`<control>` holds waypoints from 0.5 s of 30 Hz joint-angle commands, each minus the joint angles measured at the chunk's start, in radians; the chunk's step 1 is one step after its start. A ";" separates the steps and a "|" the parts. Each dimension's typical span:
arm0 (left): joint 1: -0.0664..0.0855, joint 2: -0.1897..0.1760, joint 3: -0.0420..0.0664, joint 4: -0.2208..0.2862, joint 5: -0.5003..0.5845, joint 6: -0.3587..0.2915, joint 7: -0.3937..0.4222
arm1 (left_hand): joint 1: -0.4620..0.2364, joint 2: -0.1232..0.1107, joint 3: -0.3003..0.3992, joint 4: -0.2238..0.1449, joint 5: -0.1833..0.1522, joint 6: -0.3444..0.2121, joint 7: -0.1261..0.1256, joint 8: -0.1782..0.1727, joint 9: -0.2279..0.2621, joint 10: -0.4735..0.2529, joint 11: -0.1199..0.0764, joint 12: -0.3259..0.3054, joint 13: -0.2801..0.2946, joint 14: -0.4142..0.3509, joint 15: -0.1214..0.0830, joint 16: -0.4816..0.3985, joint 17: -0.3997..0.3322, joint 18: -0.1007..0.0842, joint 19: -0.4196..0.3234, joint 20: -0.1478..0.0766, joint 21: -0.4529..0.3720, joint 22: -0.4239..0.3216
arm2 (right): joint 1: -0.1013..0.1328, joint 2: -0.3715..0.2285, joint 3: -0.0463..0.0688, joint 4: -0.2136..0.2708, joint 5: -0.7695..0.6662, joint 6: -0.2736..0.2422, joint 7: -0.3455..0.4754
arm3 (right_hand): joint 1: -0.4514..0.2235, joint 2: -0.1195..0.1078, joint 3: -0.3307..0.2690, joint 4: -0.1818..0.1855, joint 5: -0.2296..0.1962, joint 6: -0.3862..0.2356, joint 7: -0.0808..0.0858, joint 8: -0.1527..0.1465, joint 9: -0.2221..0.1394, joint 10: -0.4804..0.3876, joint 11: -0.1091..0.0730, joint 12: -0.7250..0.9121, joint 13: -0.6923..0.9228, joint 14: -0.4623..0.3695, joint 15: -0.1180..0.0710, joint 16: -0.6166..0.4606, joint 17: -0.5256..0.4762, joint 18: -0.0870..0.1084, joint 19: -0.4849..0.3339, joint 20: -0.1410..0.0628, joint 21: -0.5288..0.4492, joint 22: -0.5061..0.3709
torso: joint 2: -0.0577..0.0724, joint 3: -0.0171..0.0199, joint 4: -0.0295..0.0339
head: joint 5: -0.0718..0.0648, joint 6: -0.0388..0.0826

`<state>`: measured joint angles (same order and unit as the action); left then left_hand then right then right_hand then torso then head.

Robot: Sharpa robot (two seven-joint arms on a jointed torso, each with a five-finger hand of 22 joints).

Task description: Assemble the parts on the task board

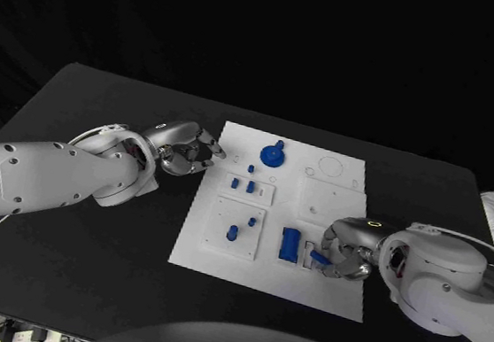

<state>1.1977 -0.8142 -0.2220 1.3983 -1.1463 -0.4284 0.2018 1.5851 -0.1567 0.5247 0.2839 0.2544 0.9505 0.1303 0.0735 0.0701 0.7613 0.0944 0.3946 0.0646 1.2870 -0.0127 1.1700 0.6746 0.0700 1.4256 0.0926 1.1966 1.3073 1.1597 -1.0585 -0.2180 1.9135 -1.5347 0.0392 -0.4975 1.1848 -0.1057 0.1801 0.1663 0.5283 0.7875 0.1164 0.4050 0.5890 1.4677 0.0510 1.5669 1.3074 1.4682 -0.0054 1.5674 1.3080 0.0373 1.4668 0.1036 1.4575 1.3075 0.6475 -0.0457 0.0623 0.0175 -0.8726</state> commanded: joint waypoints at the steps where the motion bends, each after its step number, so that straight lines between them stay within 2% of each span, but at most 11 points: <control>1: 0.000 0.003 0.001 0.000 0.004 0.016 -0.001 | 0.000 -0.010 0.005 0.002 0.002 0.003 0.004 0.006 0.001 0.007 -0.001 -0.005 0.001 -0.004 0.000 -0.004 0.000 0.008 -0.005 0.001 -0.003 0.161 | -0.005 0.005 0.000 -0.007 0.004 0.004 0.004 | 0.001 0.007 0.005 -0.009 0.034 0.016 -0.004 0.010 0.004 0.103 -0.009 0.004 0.263 0.103 -0.008 0.003 0.263 -0.004 0.030 -0.005 -0.002 0.220 | 0.000 -0.0002 0.0000 | -0.002 0.000; 6: 0.000 0.005 0.001 -0.001 0.004 0.018 -0.001 | 0.000 -0.010 0.005 0.002 0.002 0.004 0.005 0.006 0.001 0.007 0.000 -0.006 0.001 -0.004 0.000 -0.003 0.000 0.008 -0.006 0.001 -0.003 0.161 | -0.008 0.011 0.000 -0.019 0.014 -0.004 0.007 | -0.010 0.011 0.038 -0.015 0.172 0.059 -0.028 0.045 0.029 0.103 -0.031 0.004 0.263 0.103 -0.027 0.003 0.263 -0.005 0.032 -0.023 0.001 0.221 | 0.000 -0.0003 0.0001 | -0.001 0.000; 8: 0.000 0.005 0.001 -0.001 0.004 0.018 -0.002 | 0.000 -0.010 0.006 0.002 0.002 0.005 0.005 0.007 0.001 0.007 0.000 -0.006 0.001 -0.004 0.000 -0.004 -0.001 0.008 -0.005 0.001 -0.003 0.161 | -0.009 0.011 0.000 -0.022 0.017 -0.007 0.008 | -0.015 0.012 0.053 -0.016 0.212 0.074 -0.036 0.057 0.041 0.103 -0.039 0.004 0.263 0.103 -0.034 0.003 0.263 -0.005 0.033 -0.030 0.001 0.222 | 0.000 -0.0001 -0.0003 | 0.000 0.000; 11: 0.000 0.005 0.001 -0.001 0.004 0.018 -0.002 | 0.000 -0.010 0.006 0.002 0.002 0.005 0.005 0.007 0.001 0.007 0.000 -0.006 0.001 -0.004 0.000 -0.004 -0.001 0.008 -0.005 0.001 -0.003 0.161 | -0.009 0.012 0.000 -0.026 0.024 -0.018 0.010 | -0.019 0.019 0.071 -0.019 0.235 0.100 -0.050 0.079 0.062 0.103 -0.051 0.004 0.263 0.103 -0.043 0.003 0.263 -0.006 0.033 -0.038 0.002 0.222 | 0.000 0.0001 -0.0001 | 0.000 0.000; 15: 0.000 0.005 0.001 -0.002 0.004 0.019 -0.002 | 0.000 -0.010 0.007 0.002 0.002 0.006 0.005 0.007 0.001 0.008 0.000 -0.006 0.001 -0.004 0.000 -0.004 -0.002 0.008 -0.006 0.001 -0.003 0.161 | -0.009 0.011 0.000 -0.027 0.036 -0.049 0.010 | -0.030 0.032 0.095 -0.016 0.246 0.123 -0.066 0.105 0.091 0.103 -0.066 0.004 0.263 0.103 -0.057 0.003 0.263 -0.006 0.035 -0.051 0.004 0.223 | 0.000 0.0002 -0.0003 | 0.001 0.000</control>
<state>1.1976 -0.8113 -0.2220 1.3951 -1.1463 -0.4223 0.1988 1.5851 -0.1566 0.5247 0.2838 0.2544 0.9540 0.1338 0.0774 0.0700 0.7613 0.0943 0.3946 0.0646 1.2870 -0.0127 1.1700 0.6746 0.0700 1.4257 0.0926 1.1966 1.3073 1.1514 -1.0475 -0.2182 1.8861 -1.5118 0.0170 -0.4941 1.1518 -0.0843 0.2699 0.1490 0.7709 0.8936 0.0570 0.5037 0.6738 1.4654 -0.0093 1.5670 1.3073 1.4671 -0.0546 1.5673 1.3078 0.0374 1.4682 0.0588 1.4576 1.3074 0.6473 -0.0457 0.0622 0.0175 -0.8726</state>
